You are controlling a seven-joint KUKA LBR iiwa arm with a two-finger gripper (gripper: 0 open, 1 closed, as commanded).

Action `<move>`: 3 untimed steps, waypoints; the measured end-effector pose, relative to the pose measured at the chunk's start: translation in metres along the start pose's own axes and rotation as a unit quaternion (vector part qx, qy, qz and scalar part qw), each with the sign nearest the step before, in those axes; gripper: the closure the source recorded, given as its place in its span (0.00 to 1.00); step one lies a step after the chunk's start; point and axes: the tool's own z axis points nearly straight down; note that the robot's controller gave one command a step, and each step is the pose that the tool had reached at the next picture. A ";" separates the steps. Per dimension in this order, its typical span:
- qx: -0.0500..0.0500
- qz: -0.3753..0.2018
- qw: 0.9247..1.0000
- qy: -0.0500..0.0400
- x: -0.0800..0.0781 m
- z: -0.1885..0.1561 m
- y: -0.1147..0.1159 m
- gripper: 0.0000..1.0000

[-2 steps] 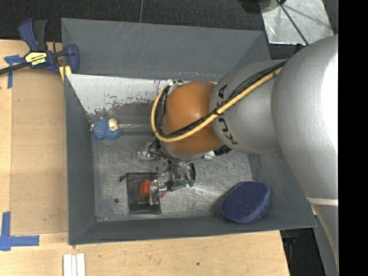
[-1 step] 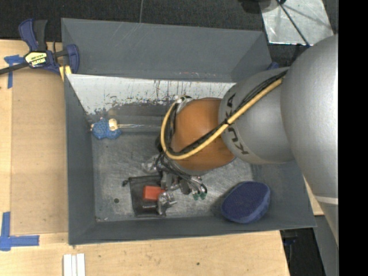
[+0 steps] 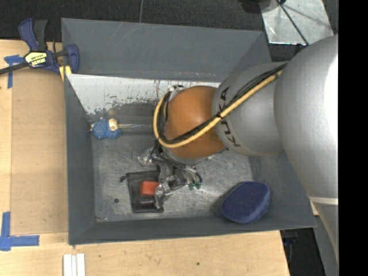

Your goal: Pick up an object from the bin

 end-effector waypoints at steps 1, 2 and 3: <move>-0.003 0.101 0.995 -0.002 0.000 0.000 -0.013 0.00; -0.002 0.102 0.995 -0.012 -0.005 -0.004 -0.016 1.00; 0.000 0.111 0.994 -0.006 0.009 -0.133 -0.025 1.00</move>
Offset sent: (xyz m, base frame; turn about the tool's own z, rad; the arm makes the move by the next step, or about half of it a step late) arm 0.0019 -0.0169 -0.0034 0.2060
